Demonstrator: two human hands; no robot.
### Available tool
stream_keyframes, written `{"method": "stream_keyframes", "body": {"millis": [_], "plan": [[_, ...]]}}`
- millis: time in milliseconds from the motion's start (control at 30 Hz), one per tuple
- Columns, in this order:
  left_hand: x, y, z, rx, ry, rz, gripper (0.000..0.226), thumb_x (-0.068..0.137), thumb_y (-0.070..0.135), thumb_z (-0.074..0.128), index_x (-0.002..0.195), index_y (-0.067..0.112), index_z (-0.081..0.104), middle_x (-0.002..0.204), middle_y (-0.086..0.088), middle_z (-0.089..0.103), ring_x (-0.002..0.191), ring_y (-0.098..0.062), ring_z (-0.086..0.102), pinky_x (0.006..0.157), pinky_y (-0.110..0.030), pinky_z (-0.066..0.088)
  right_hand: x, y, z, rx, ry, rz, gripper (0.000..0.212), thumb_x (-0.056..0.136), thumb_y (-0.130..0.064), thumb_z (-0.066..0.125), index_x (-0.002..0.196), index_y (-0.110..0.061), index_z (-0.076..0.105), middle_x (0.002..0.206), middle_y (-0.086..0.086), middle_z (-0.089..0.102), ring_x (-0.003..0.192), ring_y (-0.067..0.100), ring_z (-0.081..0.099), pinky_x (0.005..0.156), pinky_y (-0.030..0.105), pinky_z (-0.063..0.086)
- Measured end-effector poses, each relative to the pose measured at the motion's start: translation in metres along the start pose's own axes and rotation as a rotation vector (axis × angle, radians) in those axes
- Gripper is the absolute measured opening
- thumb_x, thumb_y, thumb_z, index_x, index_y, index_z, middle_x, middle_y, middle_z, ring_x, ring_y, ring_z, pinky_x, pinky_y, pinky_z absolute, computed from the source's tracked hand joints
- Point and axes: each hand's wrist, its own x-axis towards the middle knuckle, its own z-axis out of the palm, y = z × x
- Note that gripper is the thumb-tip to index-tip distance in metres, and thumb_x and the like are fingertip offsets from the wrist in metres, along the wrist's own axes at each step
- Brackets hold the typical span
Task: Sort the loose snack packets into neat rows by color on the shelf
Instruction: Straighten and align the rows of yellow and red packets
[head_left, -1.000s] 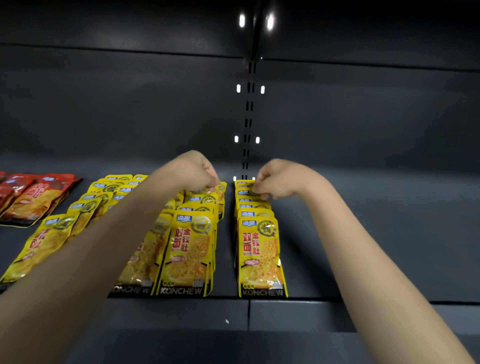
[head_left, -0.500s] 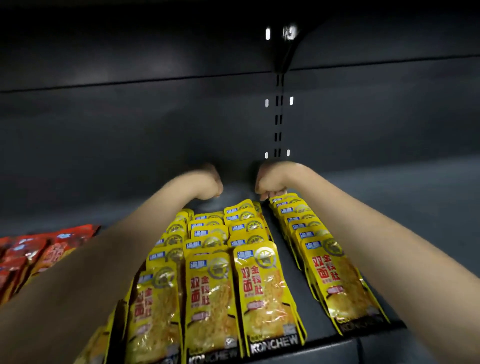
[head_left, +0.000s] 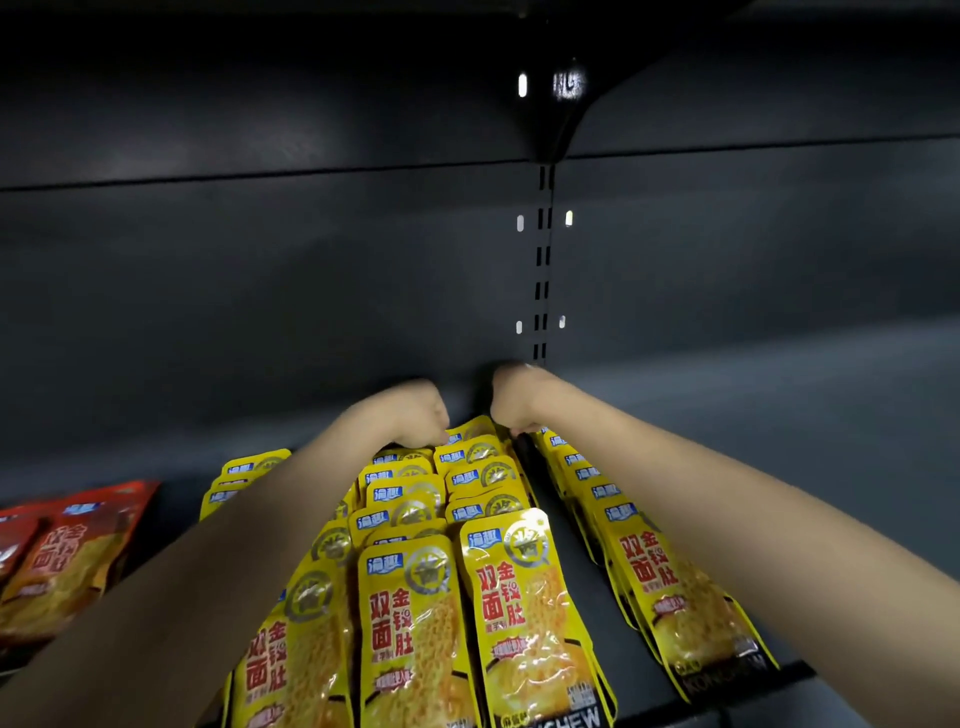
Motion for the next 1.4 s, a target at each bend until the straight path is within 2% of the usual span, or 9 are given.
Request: {"method": "stream_keyframes", "body": {"millis": [167, 300, 567, 800, 933, 1167, 1233, 1300, 1400], "plan": [[0.007, -0.005, 0.003, -0.084, 0.004, -0.001, 0.026, 0.09, 0.019, 0.063, 0.114, 0.011, 0.069, 0.111, -0.006, 0.07, 0.101, -0.02, 0.065, 0.092, -0.033, 0.051, 0.006, 0.004, 0.001, -0.077, 0.045, 0.004, 0.032, 0.087, -0.002, 0.056, 0.056, -0.009, 0.047, 0.061, 0.006, 0.051, 0.064, 0.021, 0.052, 0.047, 0.021, 0.036], [0.009, -0.007, 0.007, -0.14, -0.01, -0.027, 0.022, 0.09, 0.018, 0.062, 0.111, 0.014, 0.07, 0.106, -0.005, 0.071, 0.096, -0.019, 0.066, 0.088, -0.032, 0.053, 0.009, 0.006, 0.002, -0.1, -0.023, -0.01, 0.03, 0.088, -0.007, 0.058, 0.059, -0.008, 0.048, 0.059, 0.004, 0.046, 0.049, 0.015, 0.041, 0.046, 0.021, 0.035], [0.01, 0.001, 0.007, -0.2, 0.012, -0.123, 0.018, 0.091, 0.014, 0.061, 0.106, 0.008, 0.07, 0.096, -0.009, 0.072, 0.046, -0.006, 0.047, 0.036, -0.012, 0.033, 0.017, 0.007, -0.001, -0.061, -0.015, -0.005, 0.032, 0.086, -0.007, 0.061, 0.056, -0.009, 0.049, 0.024, -0.002, 0.04, 0.045, 0.014, 0.042, 0.043, 0.021, 0.035], [0.004, 0.002, 0.004, -0.236, 0.0, -0.145, 0.021, 0.091, 0.017, 0.062, 0.109, 0.01, 0.069, 0.088, -0.009, 0.072, 0.037, -0.003, 0.038, 0.033, -0.012, 0.028, 0.015, 0.01, -0.007, 0.061, -0.154, -0.009, 0.029, 0.088, -0.015, 0.063, 0.063, -0.008, 0.051, 0.061, 0.005, 0.045, 0.048, 0.015, 0.036, 0.048, 0.021, 0.032], [0.003, 0.003, 0.001, -0.281, -0.002, -0.172, 0.021, 0.091, 0.018, 0.062, 0.11, 0.011, 0.068, 0.065, 0.003, 0.059, 0.028, -0.002, 0.037, 0.031, -0.01, 0.025, 0.003, 0.014, -0.017, 0.051, -0.071, -0.046, 0.034, 0.091, -0.027, 0.061, 0.109, 0.001, 0.068, 0.088, 0.014, 0.061, 0.063, 0.015, 0.046, 0.048, 0.018, 0.033], [0.003, 0.003, 0.004, -0.419, 0.021, -0.214, 0.02, 0.09, 0.012, 0.063, 0.108, 0.005, 0.068, 0.037, 0.01, 0.053, 0.021, 0.0, 0.035, 0.029, -0.006, 0.022, 0.008, 0.022, -0.003, 0.143, 0.128, 0.025, 0.011, 0.076, -0.014, 0.062, 0.071, -0.011, 0.052, 0.075, 0.005, 0.051, 0.081, 0.026, 0.053, 0.062, 0.025, 0.041], [0.002, 0.007, 0.003, -0.449, 0.027, -0.212, 0.02, 0.09, 0.009, 0.062, 0.108, 0.003, 0.067, 0.034, 0.01, 0.053, 0.022, 0.001, 0.037, 0.028, -0.006, 0.022, 0.005, 0.023, 0.0, 0.161, 0.181, 0.021, 0.004, 0.079, -0.013, 0.054, 0.082, -0.011, 0.055, 0.092, 0.008, 0.056, 0.096, 0.03, 0.056, 0.071, 0.027, 0.043], [0.003, 0.009, 0.005, -0.465, 0.022, -0.213, 0.019, 0.091, 0.007, 0.061, 0.108, 0.001, 0.066, 0.035, 0.01, 0.055, 0.022, 0.001, 0.039, 0.028, -0.006, 0.022, 0.001, 0.024, 0.003, 0.146, 0.192, 0.017, 0.025, 0.084, -0.013, 0.049, 0.106, -0.01, 0.059, 0.112, 0.011, 0.058, 0.109, 0.031, 0.055, 0.08, 0.03, 0.044], [0.006, 0.012, 0.01, -0.439, 0.021, -0.218, 0.02, 0.09, 0.009, 0.061, 0.108, 0.001, 0.067, 0.052, 0.006, 0.065, 0.024, 0.003, 0.041, 0.029, -0.005, 0.022, 0.002, 0.027, 0.007, 0.129, 0.185, 0.012, 0.029, 0.085, -0.009, 0.048, 0.112, -0.008, 0.059, 0.119, 0.013, 0.058, 0.113, 0.033, 0.055, 0.082, 0.031, 0.046]]}}
